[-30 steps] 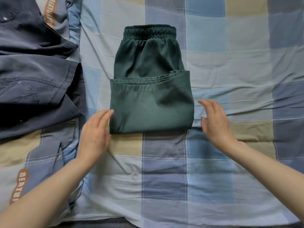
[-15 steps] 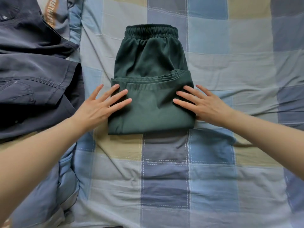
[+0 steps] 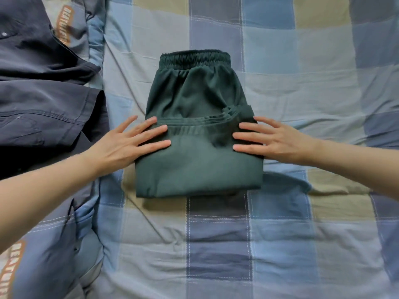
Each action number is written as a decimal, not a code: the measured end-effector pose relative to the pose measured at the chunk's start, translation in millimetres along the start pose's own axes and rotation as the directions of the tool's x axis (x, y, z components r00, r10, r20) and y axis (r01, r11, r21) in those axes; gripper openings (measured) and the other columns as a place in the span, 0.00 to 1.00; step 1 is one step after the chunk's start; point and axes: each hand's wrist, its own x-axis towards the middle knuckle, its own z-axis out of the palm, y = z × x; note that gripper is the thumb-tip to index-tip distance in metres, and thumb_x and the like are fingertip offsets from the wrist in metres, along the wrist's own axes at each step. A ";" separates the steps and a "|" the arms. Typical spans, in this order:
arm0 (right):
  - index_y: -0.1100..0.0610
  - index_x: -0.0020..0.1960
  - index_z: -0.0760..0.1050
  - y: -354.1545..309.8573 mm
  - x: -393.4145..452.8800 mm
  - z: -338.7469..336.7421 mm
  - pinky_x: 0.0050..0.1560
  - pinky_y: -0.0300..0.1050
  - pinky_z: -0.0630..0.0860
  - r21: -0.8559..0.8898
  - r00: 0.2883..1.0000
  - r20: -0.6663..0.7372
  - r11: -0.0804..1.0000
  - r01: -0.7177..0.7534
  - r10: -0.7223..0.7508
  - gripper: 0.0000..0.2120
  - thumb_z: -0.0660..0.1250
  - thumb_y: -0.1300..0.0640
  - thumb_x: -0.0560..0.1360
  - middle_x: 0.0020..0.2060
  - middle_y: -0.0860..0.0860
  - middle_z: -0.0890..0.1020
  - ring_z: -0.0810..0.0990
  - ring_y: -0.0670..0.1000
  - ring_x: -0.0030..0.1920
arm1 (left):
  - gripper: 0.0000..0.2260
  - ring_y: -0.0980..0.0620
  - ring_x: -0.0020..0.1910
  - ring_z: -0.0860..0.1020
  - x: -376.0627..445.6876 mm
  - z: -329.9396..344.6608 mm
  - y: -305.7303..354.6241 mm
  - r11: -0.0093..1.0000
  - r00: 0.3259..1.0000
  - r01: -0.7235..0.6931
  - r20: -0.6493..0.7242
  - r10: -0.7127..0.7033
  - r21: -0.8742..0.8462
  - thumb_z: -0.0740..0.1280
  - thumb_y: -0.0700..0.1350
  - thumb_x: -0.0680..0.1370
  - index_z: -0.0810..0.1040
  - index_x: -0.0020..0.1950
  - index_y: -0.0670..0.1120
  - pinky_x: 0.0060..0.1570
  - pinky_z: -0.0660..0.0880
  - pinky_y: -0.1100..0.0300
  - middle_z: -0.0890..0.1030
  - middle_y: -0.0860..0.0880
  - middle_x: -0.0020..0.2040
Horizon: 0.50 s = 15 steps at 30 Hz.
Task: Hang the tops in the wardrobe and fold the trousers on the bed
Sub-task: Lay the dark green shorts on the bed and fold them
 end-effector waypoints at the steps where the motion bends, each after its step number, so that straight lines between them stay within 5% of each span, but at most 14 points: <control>1: 0.51 0.72 0.69 -10.1 -9.6 -7.5 0.69 0.58 0.66 0.025 1.000 0.005 0.999 0.029 -0.029 0.20 0.54 0.61 0.82 0.70 0.52 0.72 0.68 0.57 0.71 | 0.30 0.42 0.75 0.62 -9.1 -3.8 11.6 0.999 1.000 -0.026 0.013 0.026 -0.023 0.53 0.36 0.76 0.62 0.78 0.53 0.72 0.58 0.42 0.63 0.45 0.78; 5: 0.49 0.73 0.66 -61.9 -48.2 -17.2 0.70 0.58 0.62 0.171 0.991 0.115 0.984 0.050 -0.071 0.20 0.50 0.57 0.83 0.70 0.50 0.72 0.67 0.56 0.72 | 0.30 0.43 0.77 0.60 -40.0 -7.5 81.5 0.981 0.989 -0.084 0.105 0.103 -0.176 0.55 0.40 0.75 0.62 0.78 0.54 0.73 0.54 0.46 0.65 0.47 0.77; 9: 0.44 0.74 0.63 -105.7 -69.2 -33.9 0.70 0.50 0.62 0.485 0.966 0.258 0.868 -0.102 -0.030 0.20 0.46 0.47 0.83 0.69 0.42 0.71 0.66 0.48 0.72 | 0.23 0.51 0.77 0.60 -64.2 -13.4 127.9 0.879 0.982 -0.026 0.150 0.111 -0.475 0.52 0.46 0.82 0.60 0.78 0.59 0.73 0.56 0.54 0.63 0.55 0.77; 10: 0.44 0.73 0.64 -111.8 -73.0 -43.1 0.70 0.44 0.63 0.628 0.960 0.278 0.753 -0.198 0.021 0.20 0.48 0.46 0.83 0.69 0.40 0.71 0.66 0.45 0.72 | 0.22 0.55 0.77 0.58 -69.1 -21.5 132.3 0.805 0.980 0.001 0.162 0.118 -0.593 0.52 0.50 0.83 0.59 0.78 0.62 0.73 0.57 0.58 0.62 0.60 0.77; 12: 0.46 0.67 0.71 -116.9 -75.1 -58.5 0.65 0.34 0.67 0.815 0.911 0.368 0.406 -0.413 0.188 0.16 0.56 0.48 0.81 0.64 0.39 0.76 0.72 0.41 0.66 | 0.19 0.64 0.75 0.61 -73.6 -42.2 129.4 0.500 0.963 0.155 0.244 0.117 -0.852 0.55 0.58 0.82 0.60 0.74 0.69 0.70 0.61 0.68 0.64 0.69 0.73; 14: 0.53 0.57 0.79 -114.9 -66.7 -61.1 0.55 0.36 0.74 0.853 0.767 0.443 0.044 -0.519 0.465 0.12 0.61 0.62 0.78 0.53 0.47 0.83 0.80 0.43 0.55 | 0.19 0.66 0.68 0.70 -71.3 -52.3 122.1 0.136 0.940 0.340 0.342 -0.006 -0.931 0.65 0.56 0.79 0.68 0.66 0.74 0.65 0.65 0.73 0.73 0.71 0.65; 15: 0.54 0.51 0.81 -113.9 -59.4 -59.6 0.48 0.38 0.77 0.838 0.639 0.495 -0.131 -0.529 0.589 0.14 0.60 0.68 0.78 0.46 0.49 0.85 0.80 0.45 0.48 | 0.16 0.65 0.64 0.74 -66.8 -54.8 120.3 -0.043 0.906 0.402 0.405 -0.124 -0.914 0.68 0.58 0.77 0.72 0.61 0.75 0.62 0.68 0.72 0.77 0.70 0.60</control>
